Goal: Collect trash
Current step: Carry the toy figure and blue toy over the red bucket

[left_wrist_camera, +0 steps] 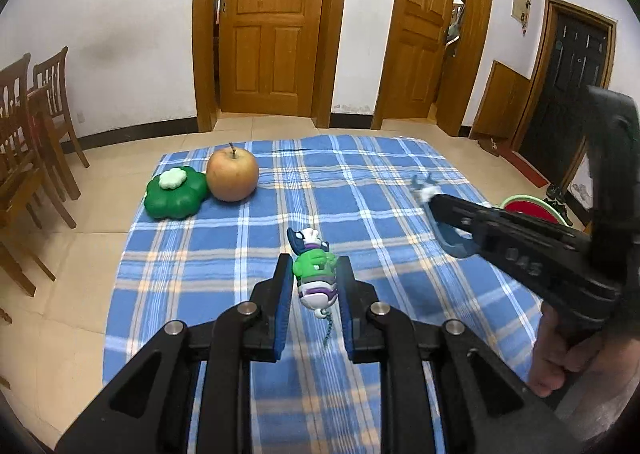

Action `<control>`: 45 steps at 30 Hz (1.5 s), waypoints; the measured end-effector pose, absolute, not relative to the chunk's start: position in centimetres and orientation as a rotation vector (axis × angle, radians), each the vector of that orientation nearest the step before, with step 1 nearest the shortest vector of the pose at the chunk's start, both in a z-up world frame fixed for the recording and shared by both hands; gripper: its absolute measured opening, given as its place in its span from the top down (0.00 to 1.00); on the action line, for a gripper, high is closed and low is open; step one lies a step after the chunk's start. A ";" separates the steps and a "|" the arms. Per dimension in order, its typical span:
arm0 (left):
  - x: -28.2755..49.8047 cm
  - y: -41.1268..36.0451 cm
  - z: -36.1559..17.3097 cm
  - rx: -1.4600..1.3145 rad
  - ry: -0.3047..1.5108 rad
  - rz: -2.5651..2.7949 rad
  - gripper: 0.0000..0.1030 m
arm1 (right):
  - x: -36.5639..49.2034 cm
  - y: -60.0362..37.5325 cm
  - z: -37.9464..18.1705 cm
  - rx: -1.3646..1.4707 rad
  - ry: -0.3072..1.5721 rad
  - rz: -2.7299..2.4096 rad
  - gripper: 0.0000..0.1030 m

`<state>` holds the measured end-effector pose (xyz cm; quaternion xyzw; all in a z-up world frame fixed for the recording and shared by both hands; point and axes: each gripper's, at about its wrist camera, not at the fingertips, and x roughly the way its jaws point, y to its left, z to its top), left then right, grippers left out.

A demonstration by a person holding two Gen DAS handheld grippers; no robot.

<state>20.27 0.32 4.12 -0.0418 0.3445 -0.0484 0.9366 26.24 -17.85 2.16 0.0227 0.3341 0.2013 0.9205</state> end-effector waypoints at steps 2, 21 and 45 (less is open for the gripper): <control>19.6 0.2 4.0 -0.092 0.700 -0.102 0.80 | 24.7 -18.4 2.6 0.045 0.666 0.419 0.98; 13.2 -7.5 3.7 0.013 0.680 -0.257 0.80 | 12.5 -25.7 2.0 0.036 0.615 0.266 0.98; 13.3 -21.2 2.6 0.155 0.690 -0.584 0.80 | 5.4 -37.0 3.8 0.112 0.567 -0.089 0.98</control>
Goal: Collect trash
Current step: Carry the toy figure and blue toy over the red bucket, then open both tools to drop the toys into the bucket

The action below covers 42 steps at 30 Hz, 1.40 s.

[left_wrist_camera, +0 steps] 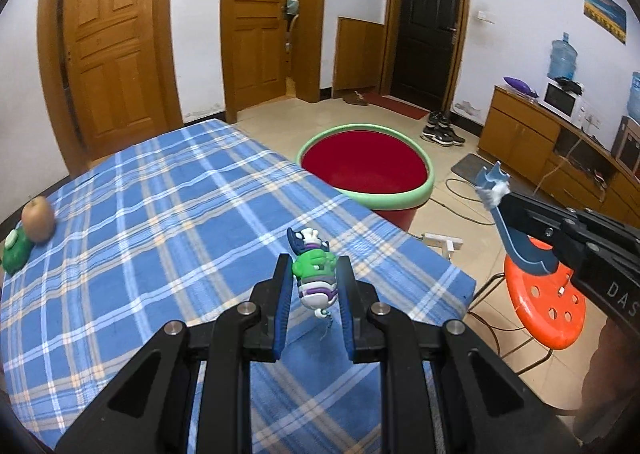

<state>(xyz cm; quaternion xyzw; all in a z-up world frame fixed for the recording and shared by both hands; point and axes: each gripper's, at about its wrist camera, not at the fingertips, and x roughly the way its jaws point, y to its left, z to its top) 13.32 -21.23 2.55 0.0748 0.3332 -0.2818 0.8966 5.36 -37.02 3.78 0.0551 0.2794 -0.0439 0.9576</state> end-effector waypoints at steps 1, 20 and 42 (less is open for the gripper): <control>13.5 -21.5 2.6 0.157 0.690 -0.587 0.80 | 5.3 -37.3 3.8 0.114 0.567 -0.096 0.98; 18.9 -28.1 3.5 0.215 0.671 -0.640 0.80 | 10.2 -41.9 3.8 0.096 0.555 -0.180 0.98; 30.9 -36.0 -0.1 0.185 0.721 -0.624 0.80 | 23.5 -48.0 -0.7 0.047 0.648 -0.216 0.98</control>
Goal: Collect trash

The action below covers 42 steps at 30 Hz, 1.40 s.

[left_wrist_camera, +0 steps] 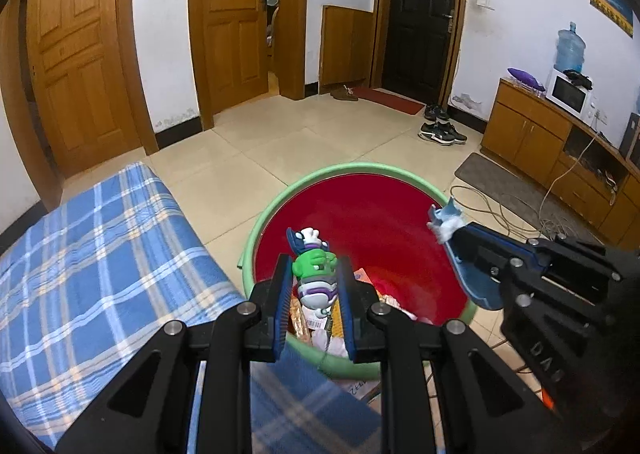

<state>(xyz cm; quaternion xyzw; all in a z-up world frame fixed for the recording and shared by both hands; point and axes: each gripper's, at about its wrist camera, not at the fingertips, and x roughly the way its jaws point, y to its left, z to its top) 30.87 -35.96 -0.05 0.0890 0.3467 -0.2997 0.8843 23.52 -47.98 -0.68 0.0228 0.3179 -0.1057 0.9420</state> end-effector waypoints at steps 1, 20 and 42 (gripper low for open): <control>31.2 -36.1 -0.2 0.185 0.727 -0.628 0.80 | 24.0 -48.0 -0.9 0.030 0.648 -0.220 0.98; 33.9 -36.5 -1.2 0.143 0.787 -0.619 0.48 | 28.2 -49.5 -1.6 -0.005 0.697 -0.264 0.66; 25.1 -25.7 4.1 0.127 0.686 -0.574 0.48 | 19.2 -42.7 3.6 0.018 0.601 -0.264 0.53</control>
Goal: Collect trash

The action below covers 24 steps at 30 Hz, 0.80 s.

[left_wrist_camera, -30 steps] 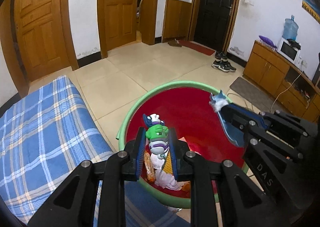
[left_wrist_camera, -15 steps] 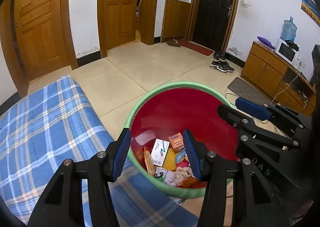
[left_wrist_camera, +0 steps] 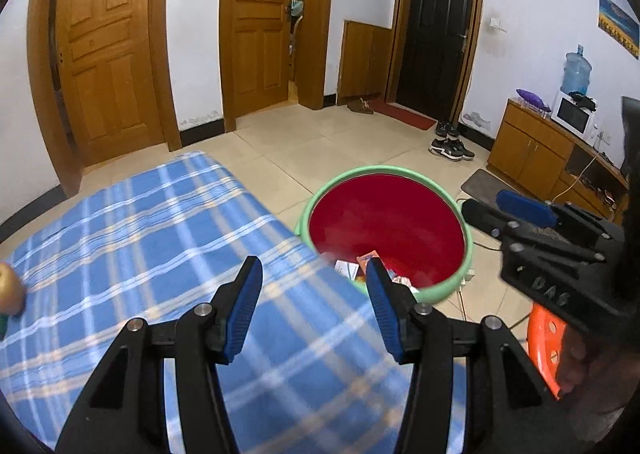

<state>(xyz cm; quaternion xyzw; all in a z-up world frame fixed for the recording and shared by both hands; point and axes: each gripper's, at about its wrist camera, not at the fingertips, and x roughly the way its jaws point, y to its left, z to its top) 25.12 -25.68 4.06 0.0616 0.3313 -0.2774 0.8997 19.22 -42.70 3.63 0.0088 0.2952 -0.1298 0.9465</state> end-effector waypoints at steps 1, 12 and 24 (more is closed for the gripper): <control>24.4 -24.9 4.2 0.130 0.680 -0.574 0.48 | 18.5 -42.1 3.9 0.013 0.594 -0.266 0.53; 19.2 -20.1 4.0 0.140 0.644 -0.571 0.46 | 12.2 -36.2 4.5 0.051 0.534 -0.246 0.50; 17.5 -21.2 4.2 0.163 0.590 -0.564 0.25 | 10.3 -37.1 4.4 0.087 0.496 -0.391 0.49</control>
